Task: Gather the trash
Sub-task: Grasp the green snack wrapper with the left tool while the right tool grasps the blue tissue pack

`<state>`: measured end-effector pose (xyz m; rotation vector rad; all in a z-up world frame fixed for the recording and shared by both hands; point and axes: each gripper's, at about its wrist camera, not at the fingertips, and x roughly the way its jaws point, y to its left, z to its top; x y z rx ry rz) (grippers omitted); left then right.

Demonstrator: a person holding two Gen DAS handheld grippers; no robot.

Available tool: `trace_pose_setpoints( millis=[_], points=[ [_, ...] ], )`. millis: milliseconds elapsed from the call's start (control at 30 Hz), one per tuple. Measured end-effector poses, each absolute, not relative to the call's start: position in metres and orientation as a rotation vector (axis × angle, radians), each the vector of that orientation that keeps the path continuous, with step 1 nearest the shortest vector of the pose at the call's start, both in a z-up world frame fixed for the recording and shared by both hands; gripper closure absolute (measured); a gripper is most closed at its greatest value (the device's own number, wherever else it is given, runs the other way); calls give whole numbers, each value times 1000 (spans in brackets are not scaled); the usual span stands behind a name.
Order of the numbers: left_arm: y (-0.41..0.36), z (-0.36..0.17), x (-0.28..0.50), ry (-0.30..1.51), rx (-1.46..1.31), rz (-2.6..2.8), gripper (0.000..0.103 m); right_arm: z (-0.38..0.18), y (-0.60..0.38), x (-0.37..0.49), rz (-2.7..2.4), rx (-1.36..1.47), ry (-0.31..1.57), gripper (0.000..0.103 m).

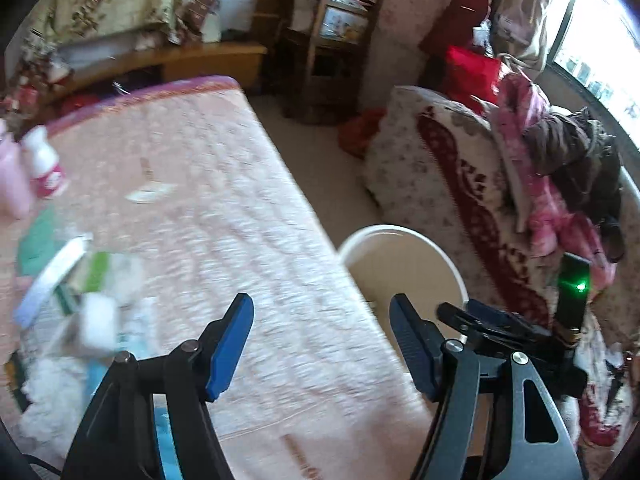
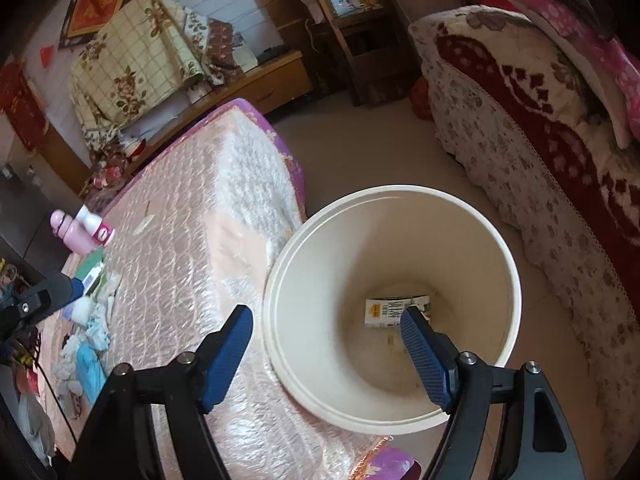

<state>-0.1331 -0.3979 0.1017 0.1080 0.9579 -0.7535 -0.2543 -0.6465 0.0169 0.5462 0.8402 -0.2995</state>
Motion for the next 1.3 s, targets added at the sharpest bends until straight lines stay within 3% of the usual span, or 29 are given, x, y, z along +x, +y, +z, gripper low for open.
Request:
trace_pose_setpoints(
  millis=[667,1300],
  points=[
    [-253,130,-133,781,128,-471,32,80,-507,-228,-172,305,797,24],
    [-123,98,-98,893,76,-429,30,70,-401,-187,90,189,875,24]
  ],
)
